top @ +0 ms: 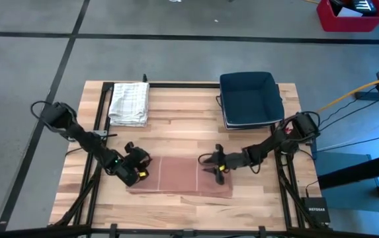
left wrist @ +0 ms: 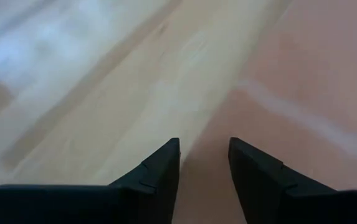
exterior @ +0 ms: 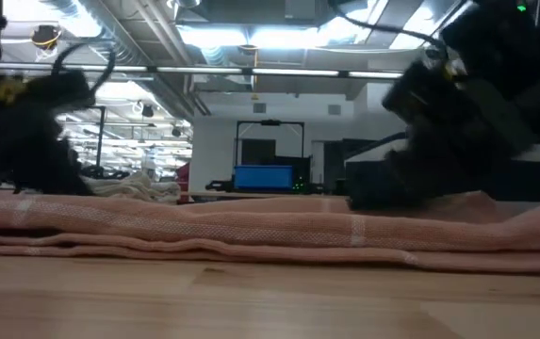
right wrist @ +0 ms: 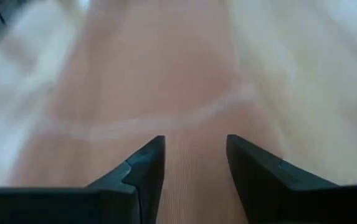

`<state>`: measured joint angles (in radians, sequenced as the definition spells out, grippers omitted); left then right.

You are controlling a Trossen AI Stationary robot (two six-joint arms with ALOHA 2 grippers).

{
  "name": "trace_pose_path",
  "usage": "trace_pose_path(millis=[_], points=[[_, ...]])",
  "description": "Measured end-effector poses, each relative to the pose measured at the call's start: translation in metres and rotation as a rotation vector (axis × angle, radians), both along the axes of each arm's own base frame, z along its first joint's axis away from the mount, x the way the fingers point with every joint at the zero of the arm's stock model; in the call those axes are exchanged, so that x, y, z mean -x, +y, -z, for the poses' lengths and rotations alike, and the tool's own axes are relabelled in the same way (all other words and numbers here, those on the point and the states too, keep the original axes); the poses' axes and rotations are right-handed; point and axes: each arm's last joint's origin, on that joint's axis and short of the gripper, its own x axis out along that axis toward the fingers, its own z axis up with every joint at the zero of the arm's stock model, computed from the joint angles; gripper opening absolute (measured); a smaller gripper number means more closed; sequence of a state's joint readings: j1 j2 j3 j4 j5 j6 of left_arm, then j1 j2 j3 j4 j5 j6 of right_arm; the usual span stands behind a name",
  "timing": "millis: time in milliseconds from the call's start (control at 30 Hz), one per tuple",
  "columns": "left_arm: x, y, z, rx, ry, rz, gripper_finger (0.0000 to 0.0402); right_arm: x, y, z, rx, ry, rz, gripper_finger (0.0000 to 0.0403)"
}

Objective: Fold towel
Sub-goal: Fold the brown towel on the table

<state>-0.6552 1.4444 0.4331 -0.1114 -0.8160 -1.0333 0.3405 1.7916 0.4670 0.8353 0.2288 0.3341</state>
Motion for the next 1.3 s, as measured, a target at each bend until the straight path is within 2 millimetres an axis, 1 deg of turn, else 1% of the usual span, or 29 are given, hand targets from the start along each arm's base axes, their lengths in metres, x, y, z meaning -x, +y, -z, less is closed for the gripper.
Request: trace_pose_path(millis=[100,200,300,400,500,567,633,700,833,900,1000,1133,1233,1300], points=[[0.007,0.005,0.013,0.013,0.025,-0.039,0.013,0.007,0.004,0.013,0.016,0.085,0.004,0.0175],[0.014,0.01,0.023,0.048,0.033,-0.088,0.013,0.009,0.009,0.018,0.018,0.107,0.003,0.0175],[0.018,0.012,0.026,0.072,0.031,-0.112,0.013,0.011,0.012,0.023,0.034,0.132,0.003,0.0175],[0.018,0.011,0.025,0.074,0.023,-0.102,0.013,0.011,0.013,0.022,0.033,0.119,0.012,0.0175],[0.009,0.007,0.016,0.062,0.017,-0.047,0.013,0.008,0.014,0.017,0.006,0.061,0.008,0.0175],[0.002,0.003,0.006,0.06,0.014,-0.007,0.013,0.004,0.016,0.01,-0.007,0.01,0.007,0.0175],[-0.008,0.0,-0.007,0.042,-0.007,0.024,0.013,-0.005,0.02,-0.004,-0.021,-0.073,0.013,0.0175],[-0.02,-0.002,-0.02,0.007,-0.037,0.059,0.013,-0.015,0.023,-0.013,-0.018,-0.121,0.026,0.0175],[-0.037,0.002,-0.033,-0.085,-0.072,0.119,0.013,-0.034,0.03,-0.018,0.067,-0.122,0.037,0.0175],[-0.043,0.005,-0.035,-0.113,-0.085,0.15,0.013,-0.044,0.031,-0.014,0.107,-0.116,0.047,0.0175],[-0.045,0.013,-0.027,-0.133,-0.024,0.173,0.013,-0.054,0.027,0.004,0.122,-0.079,0.073,0.0175],[-0.039,0.023,-0.008,-0.134,0.048,0.127,0.013,-0.055,0.021,0.035,0.058,-0.065,0.117,0.0175],[-0.029,0.031,0.009,-0.113,0.094,0.065,0.013,-0.056,0.025,0.048,0.034,-0.1,0.095,0.0175],[-0.027,0.034,0.016,-0.083,0.078,0.015,0.013,-0.058,0.029,0.053,0.024,-0.112,0.084,0.0175]])
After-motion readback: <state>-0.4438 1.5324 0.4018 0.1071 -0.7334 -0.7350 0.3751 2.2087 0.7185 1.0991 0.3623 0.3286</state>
